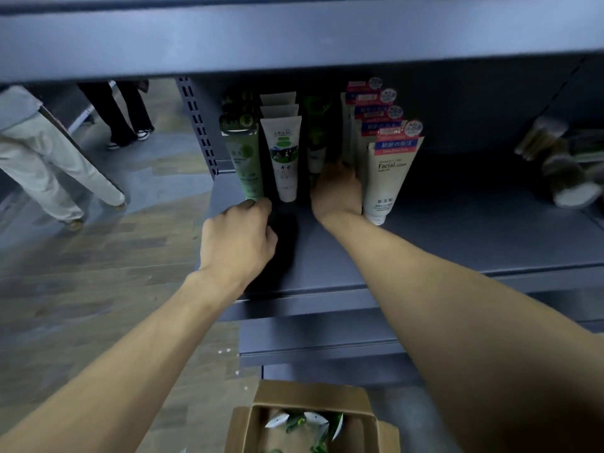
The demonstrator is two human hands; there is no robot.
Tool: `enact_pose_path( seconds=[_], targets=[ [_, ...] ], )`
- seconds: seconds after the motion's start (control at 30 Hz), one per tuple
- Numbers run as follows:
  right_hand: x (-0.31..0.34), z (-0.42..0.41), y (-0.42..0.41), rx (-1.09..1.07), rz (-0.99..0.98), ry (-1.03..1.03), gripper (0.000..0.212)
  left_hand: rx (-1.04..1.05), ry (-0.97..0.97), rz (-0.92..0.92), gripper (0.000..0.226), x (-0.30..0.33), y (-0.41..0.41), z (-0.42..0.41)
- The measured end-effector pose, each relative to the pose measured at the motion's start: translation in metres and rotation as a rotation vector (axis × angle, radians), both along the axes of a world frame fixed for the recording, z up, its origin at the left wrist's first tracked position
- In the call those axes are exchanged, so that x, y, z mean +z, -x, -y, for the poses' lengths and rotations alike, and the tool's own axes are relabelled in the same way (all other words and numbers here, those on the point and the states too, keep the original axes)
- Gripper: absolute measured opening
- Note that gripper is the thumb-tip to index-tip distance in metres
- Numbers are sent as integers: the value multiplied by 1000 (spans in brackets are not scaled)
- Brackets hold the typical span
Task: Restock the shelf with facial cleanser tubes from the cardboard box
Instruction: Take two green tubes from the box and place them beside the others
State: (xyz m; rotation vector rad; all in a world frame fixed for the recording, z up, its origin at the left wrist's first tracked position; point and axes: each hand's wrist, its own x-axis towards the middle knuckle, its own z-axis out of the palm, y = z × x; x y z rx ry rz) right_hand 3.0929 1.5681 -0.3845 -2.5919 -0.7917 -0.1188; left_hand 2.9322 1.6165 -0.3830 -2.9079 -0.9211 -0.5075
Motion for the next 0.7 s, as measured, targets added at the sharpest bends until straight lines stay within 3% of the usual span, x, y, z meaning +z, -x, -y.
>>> enact_pose_path(
  seconds=[0.47,0.7],
  targets=[
    [39,80,65,2,-19,-106,32,-104,-78,-6,21,44,35,39],
    [51,117,89,104,-30,-125,28,-110,-50,33,18,44,42,61]
  ],
)
